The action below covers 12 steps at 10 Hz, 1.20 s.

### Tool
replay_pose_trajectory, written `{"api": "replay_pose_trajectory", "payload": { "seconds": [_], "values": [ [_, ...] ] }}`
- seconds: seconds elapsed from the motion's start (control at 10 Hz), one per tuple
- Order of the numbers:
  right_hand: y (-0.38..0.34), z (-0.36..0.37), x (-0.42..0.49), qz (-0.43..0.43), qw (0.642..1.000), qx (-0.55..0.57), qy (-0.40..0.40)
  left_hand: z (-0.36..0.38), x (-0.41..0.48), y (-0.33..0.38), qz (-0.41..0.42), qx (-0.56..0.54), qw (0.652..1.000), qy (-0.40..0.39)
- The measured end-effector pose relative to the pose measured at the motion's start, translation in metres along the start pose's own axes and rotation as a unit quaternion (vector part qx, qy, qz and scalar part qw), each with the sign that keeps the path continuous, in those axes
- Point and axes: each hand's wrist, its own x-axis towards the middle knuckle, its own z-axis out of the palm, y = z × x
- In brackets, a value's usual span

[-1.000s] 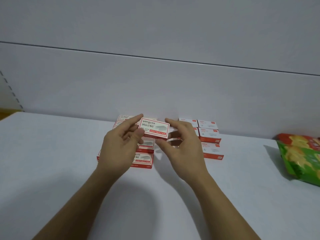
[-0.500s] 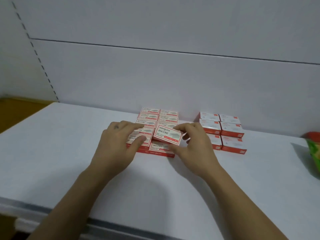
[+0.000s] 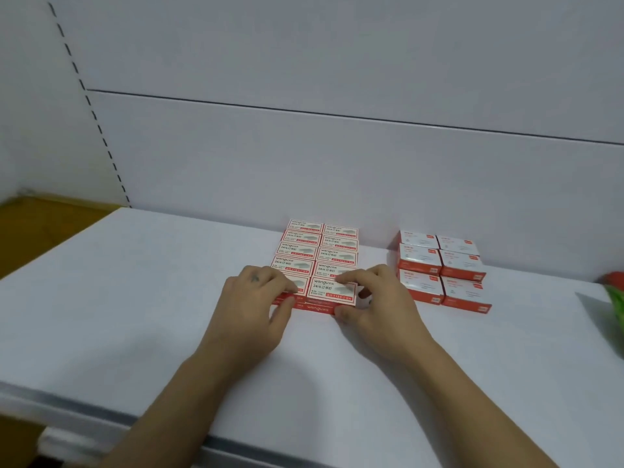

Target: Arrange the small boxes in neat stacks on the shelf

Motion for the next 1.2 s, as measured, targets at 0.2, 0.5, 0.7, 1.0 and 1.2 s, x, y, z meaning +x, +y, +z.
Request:
{"api": "replay_pose_trajectory", "payload": {
  "seconds": [0.2, 0.5, 0.7, 1.0, 1.2],
  "values": [
    [0.000, 0.008, -0.001, -0.015, 0.999, -0.032, 0.024, -0.002, 0.004, 0.004, 0.025, 0.024, 0.999, 0.011],
    [-0.002, 0.013, -0.002, -0.038, 0.995, -0.082, 0.044, -0.001, 0.005, 0.013, 0.004, 0.051, 0.999, 0.004],
    [-0.005, 0.007, -0.006, -0.049, 0.994, -0.095, 0.038, -0.008, 0.007, 0.020, 0.000, 0.064, 0.998, -0.007],
    [-0.009, -0.001, -0.022, -0.023, 0.988, -0.135, -0.077, -0.044, 0.030, 0.027, 0.038, 0.114, 0.977, -0.176],
    [-0.030, -0.038, -0.034, -0.016, 0.987, -0.160, -0.001, -0.070, 0.045, 0.040, 0.094, 0.123, 0.977, -0.145]
  ]
}}
